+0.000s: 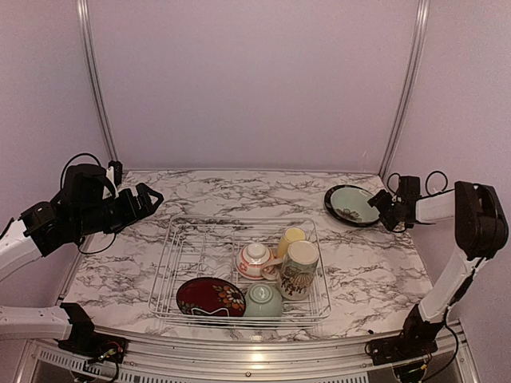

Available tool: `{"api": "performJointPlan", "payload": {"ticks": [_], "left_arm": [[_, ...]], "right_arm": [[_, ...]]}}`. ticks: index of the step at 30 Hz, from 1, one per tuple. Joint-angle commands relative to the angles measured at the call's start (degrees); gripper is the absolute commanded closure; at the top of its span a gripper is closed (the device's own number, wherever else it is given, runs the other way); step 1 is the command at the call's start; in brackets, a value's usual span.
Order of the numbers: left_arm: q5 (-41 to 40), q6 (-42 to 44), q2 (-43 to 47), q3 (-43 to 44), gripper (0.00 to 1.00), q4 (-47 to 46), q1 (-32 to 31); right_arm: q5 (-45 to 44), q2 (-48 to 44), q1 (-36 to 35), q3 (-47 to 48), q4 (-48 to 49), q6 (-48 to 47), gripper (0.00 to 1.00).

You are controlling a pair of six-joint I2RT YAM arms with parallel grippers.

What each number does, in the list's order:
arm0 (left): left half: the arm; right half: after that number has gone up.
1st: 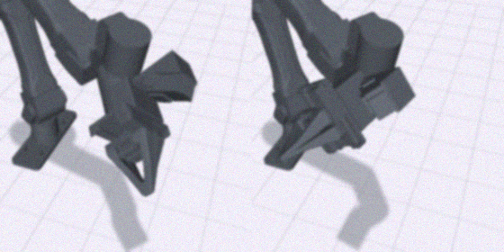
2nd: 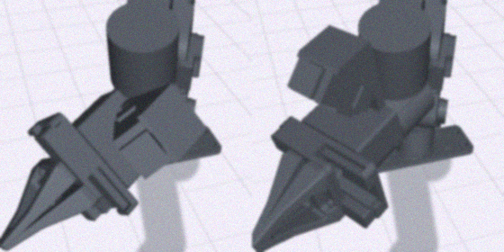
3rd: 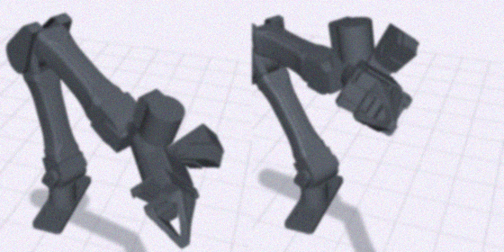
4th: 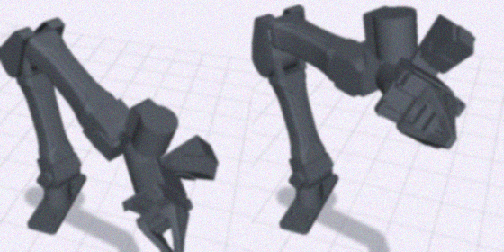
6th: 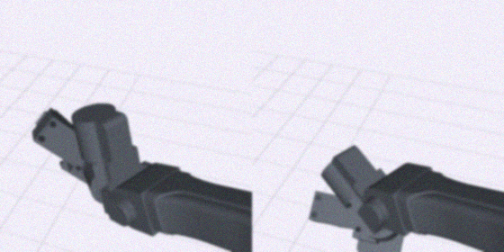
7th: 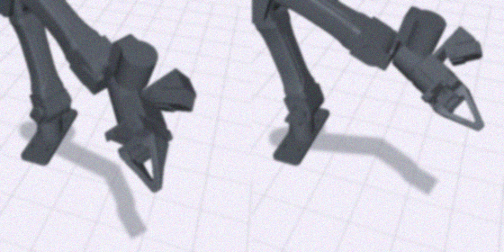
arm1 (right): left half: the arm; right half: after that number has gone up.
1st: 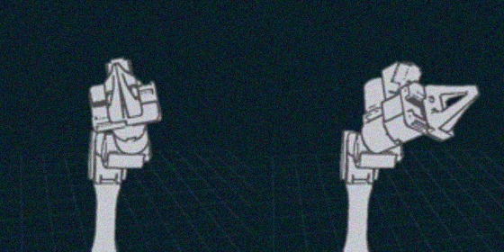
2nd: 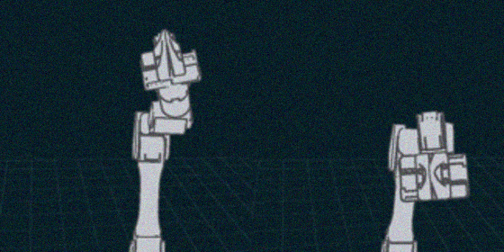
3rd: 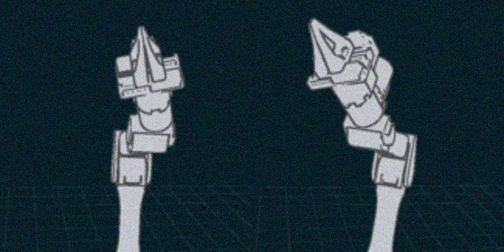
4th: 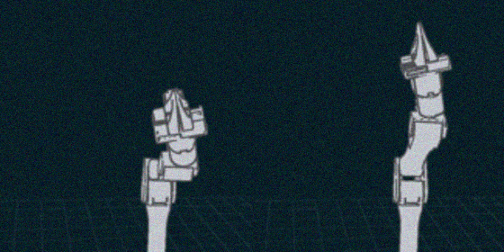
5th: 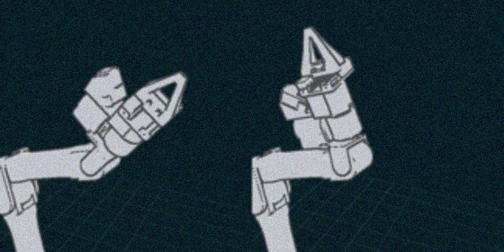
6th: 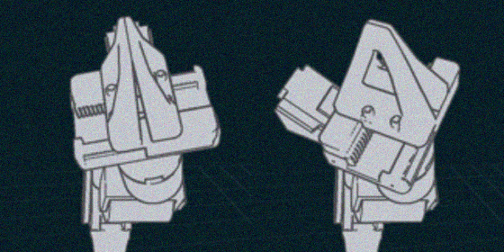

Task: Unload the mixed dishes from the dish rack
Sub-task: Place the plate with another plate, then grab the plate from the dish rack.

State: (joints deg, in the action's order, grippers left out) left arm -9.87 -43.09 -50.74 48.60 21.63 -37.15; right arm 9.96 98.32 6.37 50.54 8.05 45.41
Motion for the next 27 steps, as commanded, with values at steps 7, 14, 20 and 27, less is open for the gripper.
{"api": "performJointPlan", "payload": {"ticks": [7, 14, 20, 27], "left_arm": [[0.2, 1.3, 0.9, -0.1, 0.01, 0.4, -0.2], [-1.0, 1.6, -0.2, 0.6, 0.01, 0.9, -0.2], [-1.6, 1.7, -1.1, 1.2, 0.01, 1.7, -0.2], [-1.6, 1.5, -1.7, 1.5, 0.01, 1.9, -0.2]], "right_arm": [[-0.8, -8.1, 1.3, -0.2, -0.6, -13.5, 0.12], [2.7, -16.1, -5.6, 2.1, -3.7, -27.9, 0.11], [6.8, -22.6, -22.3, 3.1, -4.7, -37.1, 0.08], [14.7, -22.8, -42.1, 7.3, -12.6, -50.1, 0.08]]}}
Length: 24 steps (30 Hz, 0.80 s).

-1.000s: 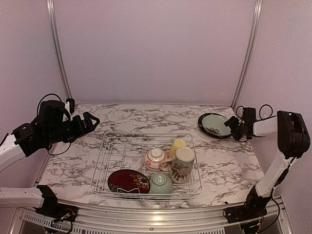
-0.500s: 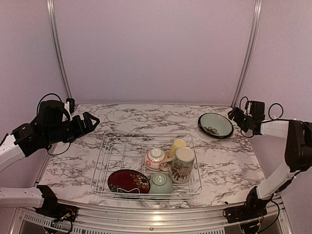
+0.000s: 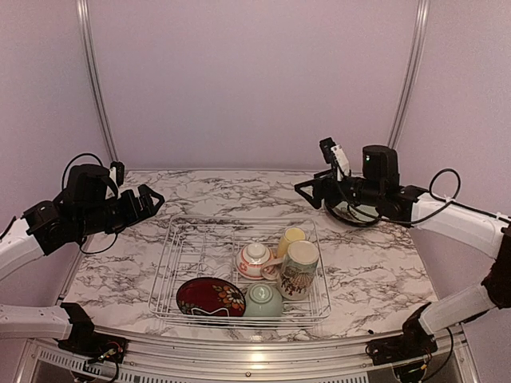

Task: Unload the mixed dishes from the dish rack
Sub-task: Grab the plate from the dish rack.

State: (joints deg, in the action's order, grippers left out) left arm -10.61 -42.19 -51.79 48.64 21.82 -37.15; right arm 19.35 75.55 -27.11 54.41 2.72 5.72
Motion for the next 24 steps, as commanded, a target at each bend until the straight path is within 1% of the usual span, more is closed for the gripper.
{"api": "performJointPlan", "payload": {"ticks": [1, 6, 8, 10, 12, 17, 24], "left_arm": [[-0.8, 0.6, -0.8, 1.5, 0.01, 1.7, -0.2], [-0.6, 0.8, -1.2, 1.6, 0.01, 1.7, -0.2], [-0.7, 0.8, -1.2, 1.5, 0.01, 1.7, -0.2], [-0.7, 0.8, -1.3, 1.5, 0.01, 1.7, -0.2], [-0.7, 0.8, -1.3, 1.5, 0.01, 1.7, -0.2], [-1.0, 0.9, -1.1, 1.3, 0.01, 1.8, -0.2], [-1.2, 1.0, -1.6, 1.3, 0.01, 2.0, -0.2]], "right_arm": [[6.2, 0.5, -11.1, 4.2, -8.5, -11.7, 0.08], [9.7, 3.6, -22.0, 7.8, -13.2, -16.6, 0.08], [9.5, 5.8, -25.6, 9.5, -15.9, -18.2, 0.08], [7.4, 8.2, -29.2, 11.2, -18.5, -19.4, 0.08], [5.3, 11.3, -31.2, 13.2, -20.8, -20.3, 0.08], [3.9, 16.6, -34.4, 16.0, -24.1, -22.4, 0.12], [3.3, 21.4, -37.1, 17.7, -23.7, -22.4, 0.20]]}}
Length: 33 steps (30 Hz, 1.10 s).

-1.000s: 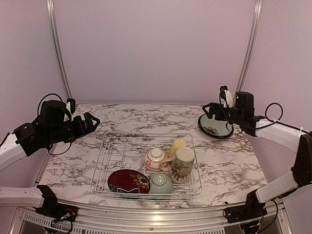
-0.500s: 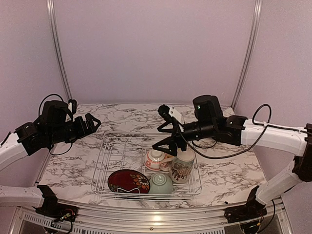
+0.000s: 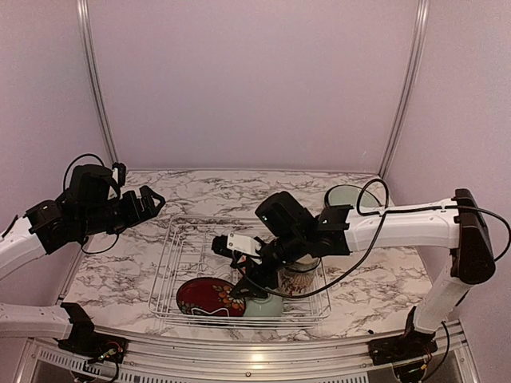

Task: Unload the mixed dishes from the dish rack
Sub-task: Grab the plate from the dish rack.

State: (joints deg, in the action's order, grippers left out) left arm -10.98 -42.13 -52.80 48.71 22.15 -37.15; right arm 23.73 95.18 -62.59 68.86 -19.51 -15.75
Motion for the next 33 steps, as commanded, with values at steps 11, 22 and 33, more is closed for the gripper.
{"api": "performJointPlan", "payload": {"ticks": [11, 22, 33], "left_arm": [[-1.2, 1.0, -0.8, 1.4, 0.01, 1.8, -0.2], [-0.9, 0.9, -1.3, 1.0, 0.01, 1.2, -0.2], [-0.9, 0.7, -1.3, 1.2, 0.01, 1.3, -0.2]], "right_arm": [[-5.6, 7.0, -3.9, 6.9, -2.4, -0.8, 0.53], [-5.9, 7.5, -4.5, 8.6, -4.0, -0.9, 0.80], [-9.7, 5.7, -4.7, 9.8, -4.8, 1.4, 1.00]]}}
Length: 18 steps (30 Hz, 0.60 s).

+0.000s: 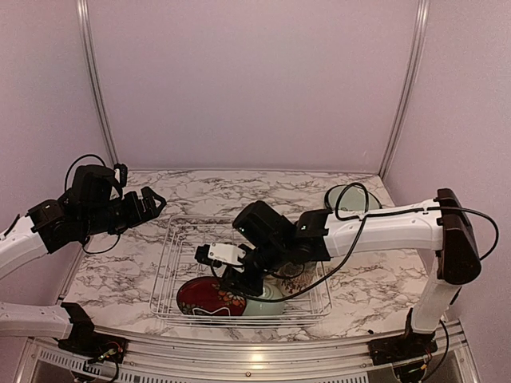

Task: Unload the mixed dishes from the dish rack
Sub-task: Grab the plate from the dish rack.

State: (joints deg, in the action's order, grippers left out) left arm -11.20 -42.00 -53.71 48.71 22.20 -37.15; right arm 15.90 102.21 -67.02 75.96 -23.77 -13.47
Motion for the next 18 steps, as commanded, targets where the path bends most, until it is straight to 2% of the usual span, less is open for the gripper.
{"api": "performJointPlan", "payload": {"ticks": [1, 13, 18], "left_arm": [[-0.7, 0.6, -0.4, 1.2, 0.01, 1.2, -0.2], [-0.9, 0.6, -0.7, 1.4, 0.01, 0.9, -0.2], [-0.8, 0.6, -0.6, 1.4, 0.01, 1.1, -0.2]], "right_arm": [[-2.5, -1.6, -0.3, 2.9, -0.6, -0.4, 1.00], [-18.8, -5.8, -4.3, 2.4, 1.5, 5.1, 1.00], [-21.0, -8.8, -5.1, 0.3, 5.7, 5.6, 1.00]]}}
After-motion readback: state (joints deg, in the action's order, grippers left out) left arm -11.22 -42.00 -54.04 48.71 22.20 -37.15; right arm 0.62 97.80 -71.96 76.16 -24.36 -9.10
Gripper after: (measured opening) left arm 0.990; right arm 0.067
